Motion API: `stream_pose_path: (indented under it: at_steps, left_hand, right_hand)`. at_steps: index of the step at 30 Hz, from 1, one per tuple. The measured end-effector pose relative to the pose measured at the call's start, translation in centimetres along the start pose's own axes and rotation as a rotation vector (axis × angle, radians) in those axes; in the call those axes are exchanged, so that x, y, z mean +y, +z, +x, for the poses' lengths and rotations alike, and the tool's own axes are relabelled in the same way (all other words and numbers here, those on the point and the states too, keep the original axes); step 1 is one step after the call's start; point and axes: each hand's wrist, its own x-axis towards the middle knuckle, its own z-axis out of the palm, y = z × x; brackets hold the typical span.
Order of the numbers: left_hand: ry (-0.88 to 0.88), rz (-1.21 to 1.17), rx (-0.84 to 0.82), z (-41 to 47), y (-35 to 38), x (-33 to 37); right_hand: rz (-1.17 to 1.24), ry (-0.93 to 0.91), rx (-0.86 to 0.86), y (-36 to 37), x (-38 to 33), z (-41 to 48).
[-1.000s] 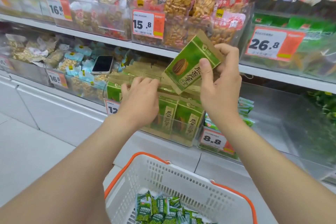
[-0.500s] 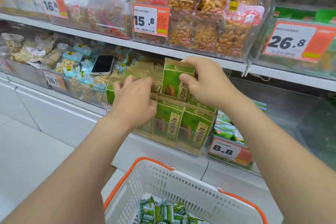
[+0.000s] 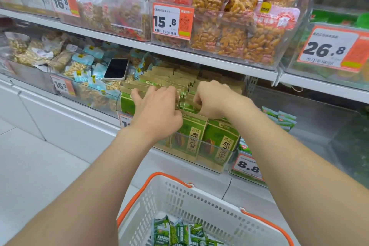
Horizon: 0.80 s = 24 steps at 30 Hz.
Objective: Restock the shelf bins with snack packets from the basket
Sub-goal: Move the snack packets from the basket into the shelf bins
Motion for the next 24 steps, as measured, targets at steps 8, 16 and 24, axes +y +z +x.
stream_pose_path:
  at_steps: [8, 16, 24]
  left_hand:
    - [0.057, -0.037, -0.001, 0.2, 0.0, 0.7]
    - [-0.029, -0.089, -0.115, 1.5, -0.6, 1.1]
    - [-0.014, -0.133, 0.121, 0.4, 0.5, 0.8]
  right_hand:
    - [0.111, -0.076, 0.034, -0.5, 1.9, -0.2]
    - [0.27, -0.042, 0.226, -0.5, 1.9, -0.7]
    - [0.297, -0.117, 0.208, 0.7, 2.2, 0.0]
